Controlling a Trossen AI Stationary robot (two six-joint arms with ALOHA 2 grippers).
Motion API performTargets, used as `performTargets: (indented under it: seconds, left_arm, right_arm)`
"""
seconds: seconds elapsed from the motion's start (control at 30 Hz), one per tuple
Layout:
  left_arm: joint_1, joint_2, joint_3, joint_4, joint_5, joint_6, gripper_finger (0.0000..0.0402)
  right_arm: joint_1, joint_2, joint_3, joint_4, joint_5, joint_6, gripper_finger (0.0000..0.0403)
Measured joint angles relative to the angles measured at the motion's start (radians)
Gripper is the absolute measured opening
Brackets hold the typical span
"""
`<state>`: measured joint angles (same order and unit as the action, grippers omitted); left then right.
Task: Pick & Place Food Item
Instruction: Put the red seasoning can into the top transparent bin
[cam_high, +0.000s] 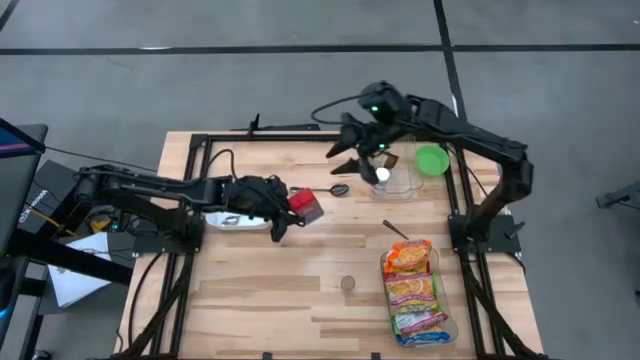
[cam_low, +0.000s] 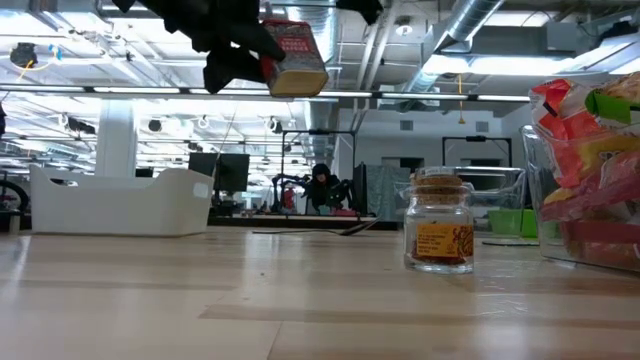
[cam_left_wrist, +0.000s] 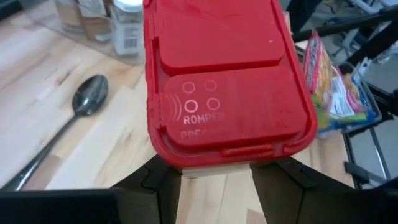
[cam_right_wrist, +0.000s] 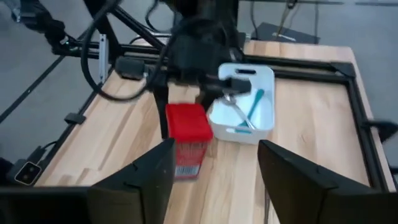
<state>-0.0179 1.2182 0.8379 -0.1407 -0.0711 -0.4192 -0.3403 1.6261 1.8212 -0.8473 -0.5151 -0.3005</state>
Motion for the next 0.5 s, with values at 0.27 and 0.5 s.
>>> performTargets:
  seconds: [0.27, 0.5]
  left_arm:
    - [-0.011, 0.008, 0.0, 0.008, 0.0, 0.022, 0.0154]
    - [-0.034, 0.008, 0.0, 0.007, -0.001, 0.03, 0.0154]
  right_arm:
    - [0.076, 0.206, 0.253, -0.227, 0.022, -0.096, 0.024]
    - [0.133, 0.315, 0.337, -0.262, 0.05, -0.094, 0.024]
